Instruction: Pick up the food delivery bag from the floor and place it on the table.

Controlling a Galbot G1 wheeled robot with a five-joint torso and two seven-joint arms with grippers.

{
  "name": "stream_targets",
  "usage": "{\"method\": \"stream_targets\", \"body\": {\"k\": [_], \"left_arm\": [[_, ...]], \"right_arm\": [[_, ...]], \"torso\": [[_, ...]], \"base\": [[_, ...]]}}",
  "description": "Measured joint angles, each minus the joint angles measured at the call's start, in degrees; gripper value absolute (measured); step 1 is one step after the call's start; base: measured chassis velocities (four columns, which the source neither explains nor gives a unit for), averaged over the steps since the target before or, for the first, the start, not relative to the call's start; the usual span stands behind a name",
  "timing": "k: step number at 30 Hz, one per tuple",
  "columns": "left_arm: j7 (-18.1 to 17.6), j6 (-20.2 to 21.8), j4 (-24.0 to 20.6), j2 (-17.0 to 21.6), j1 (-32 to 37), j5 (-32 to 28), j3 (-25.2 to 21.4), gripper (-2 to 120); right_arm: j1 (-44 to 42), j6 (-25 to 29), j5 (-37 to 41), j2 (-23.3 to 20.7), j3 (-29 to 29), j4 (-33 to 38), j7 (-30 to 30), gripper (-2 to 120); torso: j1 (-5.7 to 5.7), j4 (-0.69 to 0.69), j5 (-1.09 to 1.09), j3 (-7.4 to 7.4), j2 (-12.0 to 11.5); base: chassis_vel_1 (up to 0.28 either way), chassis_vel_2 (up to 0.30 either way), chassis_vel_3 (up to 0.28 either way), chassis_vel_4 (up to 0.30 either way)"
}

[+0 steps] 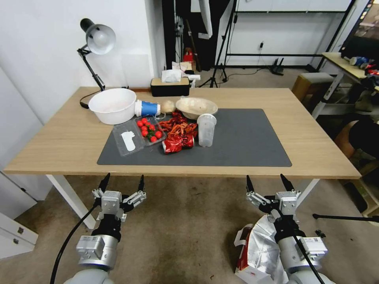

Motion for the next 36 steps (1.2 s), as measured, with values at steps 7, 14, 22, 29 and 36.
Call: {"method": "stream_targets", "body": {"k": [7,14,22,29,36], "left_arm": [[0.00,0.00,0.00,0.00,0.00,0.00,0.00,100],[-0.08,-0.57,0.27,0.04,-0.46,-0.51,0.02,100],[-1.47,-8.27,4.35,1.17,-6.87,-7.63,0.91,100],[-1.05,-9.39,5.58,1.16,-7.01,-7.68,0.81,100],[-0.97,-11.17,6.41,1.11,-7.11,-7.61,0.49,100]], "right_arm": [[0.00,0.00,0.00,0.00,0.00,0.00,0.00,100],[0.32,0.29,0.32,-0.66,-0.01,0.10,0.47,100],[3.80,4.18,4.59,-7.21,-0.46,1.46,6.87,100],[3.79,4.19,4.90,-7.53,-0.53,1.47,6.57,100],[3.80,4.42,5.19,-7.56,-0.66,1.26,6.35,100]], "torso": [[0.00,0.00,0.00,0.00,0.00],[0.00,0.01,0.01,-0.01,0.00],[0.00,-0.01,0.01,0.00,-0.01],[0.00,0.00,0.00,0.00,-0.01],[0.00,0.00,0.00,-0.01,-0.01]], "base": [[0.000,0.000,0.000,0.000],[0.000,0.000,0.000,0.000],[0.000,0.000,0.000,0.000],[0.000,0.000,0.000,0.000],[0.000,0.000,0.000,0.000]]}}
